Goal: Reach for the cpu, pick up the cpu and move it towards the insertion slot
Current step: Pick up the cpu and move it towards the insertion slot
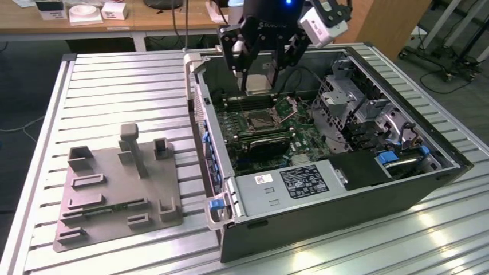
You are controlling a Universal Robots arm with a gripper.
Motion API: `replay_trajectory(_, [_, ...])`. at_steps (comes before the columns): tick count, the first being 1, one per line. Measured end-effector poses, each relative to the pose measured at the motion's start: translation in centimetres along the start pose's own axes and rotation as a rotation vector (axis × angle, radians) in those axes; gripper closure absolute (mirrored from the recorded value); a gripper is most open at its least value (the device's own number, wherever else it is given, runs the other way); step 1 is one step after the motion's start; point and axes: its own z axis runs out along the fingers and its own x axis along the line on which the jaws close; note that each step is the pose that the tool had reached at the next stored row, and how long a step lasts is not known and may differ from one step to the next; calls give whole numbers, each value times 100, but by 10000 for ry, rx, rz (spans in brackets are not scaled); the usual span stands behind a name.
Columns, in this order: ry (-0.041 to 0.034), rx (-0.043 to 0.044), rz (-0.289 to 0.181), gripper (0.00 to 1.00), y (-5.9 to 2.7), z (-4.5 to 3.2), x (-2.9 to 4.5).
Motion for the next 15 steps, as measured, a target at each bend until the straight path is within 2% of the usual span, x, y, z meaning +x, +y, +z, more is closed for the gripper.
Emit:
replay_trajectory(10, [0,0,5,45,1,11,-204])
replay_trajectory(15, [0,0,5,45,16,19,-260])
